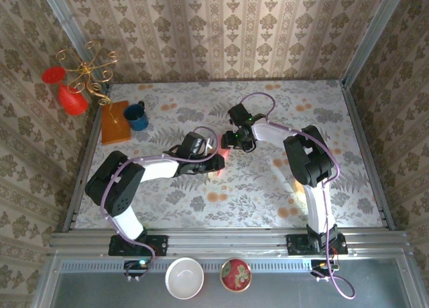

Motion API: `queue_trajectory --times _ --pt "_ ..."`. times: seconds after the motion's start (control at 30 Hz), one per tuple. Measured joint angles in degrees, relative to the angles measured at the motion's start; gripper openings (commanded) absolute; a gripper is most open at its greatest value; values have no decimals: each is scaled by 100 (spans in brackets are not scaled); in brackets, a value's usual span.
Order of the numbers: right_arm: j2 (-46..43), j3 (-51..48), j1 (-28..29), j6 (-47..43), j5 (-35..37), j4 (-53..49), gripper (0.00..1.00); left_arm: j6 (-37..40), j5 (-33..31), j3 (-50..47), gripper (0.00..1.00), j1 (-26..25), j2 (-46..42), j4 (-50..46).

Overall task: Fold a paper plane with a square sheet of paper (pick it up from the middle)
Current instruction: Fold the wing for the fifth time at the center of the table.

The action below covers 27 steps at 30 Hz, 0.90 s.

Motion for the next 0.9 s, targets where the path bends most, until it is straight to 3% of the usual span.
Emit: queue_trajectory --times 0.23,0.63,0.9 --pt "15 39 0 28 15 -59 57 107 -98 44 41 -13 136 -223" --pt "55 105 0 101 39 -151 55 243 -289 96 24 -20 199 -404" --pt "101 192 0 116 55 -256 54 310 -212 153 31 7 210 -476"
